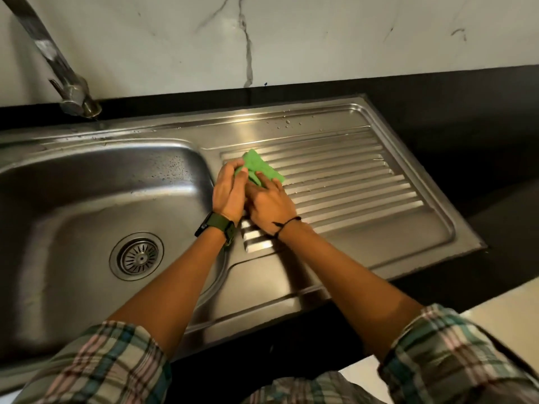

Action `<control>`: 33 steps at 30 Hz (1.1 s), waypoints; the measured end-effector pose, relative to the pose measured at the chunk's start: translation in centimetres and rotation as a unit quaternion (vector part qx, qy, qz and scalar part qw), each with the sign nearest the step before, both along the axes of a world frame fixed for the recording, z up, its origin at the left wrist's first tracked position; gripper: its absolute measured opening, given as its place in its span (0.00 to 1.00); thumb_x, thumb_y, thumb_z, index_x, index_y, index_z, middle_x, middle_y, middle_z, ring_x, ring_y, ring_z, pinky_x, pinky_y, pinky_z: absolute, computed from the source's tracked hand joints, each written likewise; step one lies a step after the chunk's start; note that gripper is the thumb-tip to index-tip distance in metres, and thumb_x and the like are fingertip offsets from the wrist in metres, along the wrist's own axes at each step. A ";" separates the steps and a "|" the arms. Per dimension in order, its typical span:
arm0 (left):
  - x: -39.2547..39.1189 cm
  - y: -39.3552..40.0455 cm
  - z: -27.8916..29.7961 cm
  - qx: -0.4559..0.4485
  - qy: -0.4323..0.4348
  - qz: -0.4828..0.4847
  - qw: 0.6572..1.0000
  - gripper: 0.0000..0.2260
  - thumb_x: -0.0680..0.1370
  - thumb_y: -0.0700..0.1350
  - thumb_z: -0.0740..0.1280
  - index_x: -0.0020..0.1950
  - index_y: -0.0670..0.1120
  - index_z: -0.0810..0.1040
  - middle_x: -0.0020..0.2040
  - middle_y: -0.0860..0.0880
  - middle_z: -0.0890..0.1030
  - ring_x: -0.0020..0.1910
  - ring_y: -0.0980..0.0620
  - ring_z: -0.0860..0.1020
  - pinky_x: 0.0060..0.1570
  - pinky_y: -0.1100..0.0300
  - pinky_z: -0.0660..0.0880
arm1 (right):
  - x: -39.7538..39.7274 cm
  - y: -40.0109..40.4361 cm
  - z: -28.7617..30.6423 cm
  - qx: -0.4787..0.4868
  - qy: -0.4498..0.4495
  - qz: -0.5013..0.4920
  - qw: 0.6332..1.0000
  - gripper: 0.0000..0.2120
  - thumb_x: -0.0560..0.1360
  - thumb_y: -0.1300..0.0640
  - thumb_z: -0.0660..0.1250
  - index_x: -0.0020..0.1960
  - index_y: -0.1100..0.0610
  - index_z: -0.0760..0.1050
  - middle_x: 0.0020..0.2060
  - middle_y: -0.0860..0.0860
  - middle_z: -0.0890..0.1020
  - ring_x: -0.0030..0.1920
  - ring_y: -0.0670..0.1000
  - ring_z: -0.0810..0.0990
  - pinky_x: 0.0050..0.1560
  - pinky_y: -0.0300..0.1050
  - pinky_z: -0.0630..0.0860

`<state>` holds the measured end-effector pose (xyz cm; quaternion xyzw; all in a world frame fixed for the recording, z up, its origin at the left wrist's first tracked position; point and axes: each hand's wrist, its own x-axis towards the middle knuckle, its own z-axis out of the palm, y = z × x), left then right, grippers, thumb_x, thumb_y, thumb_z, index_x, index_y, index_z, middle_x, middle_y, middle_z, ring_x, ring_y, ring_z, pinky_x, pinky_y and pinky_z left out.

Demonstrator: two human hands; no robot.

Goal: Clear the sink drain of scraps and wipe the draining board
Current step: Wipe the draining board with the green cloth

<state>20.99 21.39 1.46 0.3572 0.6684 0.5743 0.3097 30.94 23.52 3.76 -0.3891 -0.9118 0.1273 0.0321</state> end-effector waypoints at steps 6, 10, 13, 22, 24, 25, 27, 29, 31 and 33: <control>1.3 -1.0 0.9 0.006 0.017 -0.049 0.999 0.21 0.73 0.54 0.55 0.62 0.45 0.72 0.63 0.44 0.74 0.54 0.54 0.72 0.55 0.62 0.67 | 10.3 6.2 -0.2 0.013 -0.040 -0.189 0.981 0.22 0.79 0.56 0.54 0.73 0.50 0.60 0.73 0.52 0.65 0.75 0.54 0.57 0.73 0.54 0.54; 2.8 -1.6 1.3 0.012 -0.005 -0.056 0.998 0.22 0.73 0.53 0.55 0.62 0.45 0.71 0.64 0.45 0.73 0.59 0.50 0.72 0.57 0.60 0.67 | 13.6 8.4 0.4 -0.018 -0.014 -0.314 0.949 0.20 0.79 0.57 0.55 0.71 0.55 0.64 0.71 0.59 0.67 0.73 0.60 0.60 0.71 0.58 0.57; 3.3 -1.7 1.1 0.026 -0.006 -0.053 0.998 0.22 0.73 0.53 0.56 0.62 0.45 0.71 0.64 0.45 0.74 0.60 0.48 0.72 0.62 0.55 0.69 | 10.3 5.7 -0.1 0.005 -0.009 -0.277 0.961 0.20 0.79 0.57 0.56 0.70 0.57 0.66 0.71 0.57 0.68 0.73 0.61 0.59 0.70 0.56 0.57; 2.4 -1.7 0.4 0.057 -0.051 0.007 0.997 0.18 0.72 0.52 0.58 0.59 0.48 0.72 0.52 0.57 0.76 0.48 0.66 0.74 0.44 0.78 0.70 | 1.0 -2.7 -0.4 0.016 0.038 -0.044 0.998 0.23 0.76 0.57 0.58 0.71 0.53 0.64 0.71 0.50 0.70 0.74 0.56 0.58 0.73 0.55 0.50; 2.6 -1.8 0.5 0.049 -0.025 -0.006 0.998 0.19 0.71 0.54 0.58 0.60 0.49 0.71 0.53 0.56 0.76 0.49 0.65 0.74 0.45 0.79 0.69 | 3.0 -1.3 -0.4 0.029 0.014 -0.021 0.999 0.23 0.76 0.56 0.57 0.71 0.52 0.63 0.71 0.51 0.70 0.74 0.54 0.60 0.73 0.54 0.51; 2.7 -1.8 0.4 0.049 -0.015 -0.013 0.999 0.20 0.71 0.54 0.58 0.60 0.48 0.71 0.56 0.54 0.75 0.51 0.62 0.74 0.49 0.77 0.69 | 4.4 -0.4 -0.5 0.034 0.005 -0.033 0.999 0.23 0.77 0.56 0.56 0.71 0.51 0.63 0.71 0.50 0.70 0.74 0.53 0.60 0.73 0.54 0.51; 2.8 -1.9 0.2 0.057 -0.025 -0.017 0.998 0.20 0.72 0.52 0.58 0.61 0.46 0.71 0.58 0.52 0.74 0.56 0.56 0.72 0.55 0.70 0.67 | 8.3 2.3 -0.9 0.045 -0.018 -0.093 0.994 0.22 0.78 0.54 0.54 0.72 0.49 0.62 0.72 0.49 0.68 0.75 0.50 0.59 0.73 0.52 0.52; 2.7 -1.9 0.2 0.064 -0.039 -0.013 0.997 0.19 0.73 0.50 0.58 0.61 0.45 0.71 0.58 0.52 0.73 0.58 0.55 0.71 0.56 0.69 0.67 | 13.0 5.6 -0.9 0.042 -0.051 -0.168 0.984 0.22 0.79 0.53 0.53 0.73 0.48 0.60 0.73 0.51 0.66 0.75 0.50 0.57 0.74 0.53 0.53; 2.7 -1.9 0.4 0.066 -0.044 -0.006 0.997 0.19 0.73 0.48 0.58 0.61 0.43 0.71 0.58 0.51 0.73 0.56 0.56 0.71 0.54 0.72 0.67 | 16.6 8.3 -0.3 0.015 -0.059 -0.229 0.972 0.22 0.79 0.54 0.53 0.73 0.50 0.60 0.73 0.55 0.65 0.75 0.53 0.58 0.74 0.56 0.52; 2.9 -1.9 0.7 0.077 -0.072 0.017 0.994 0.20 0.73 0.48 0.58 0.62 0.41 0.70 0.58 0.50 0.74 0.55 0.57 0.72 0.51 0.77 0.69 | 17.2 9.3 0.0 0.005 -0.032 -0.266 0.963 0.21 0.79 0.56 0.54 0.71 0.53 0.63 0.71 0.60 0.67 0.74 0.58 0.59 0.73 0.58 0.53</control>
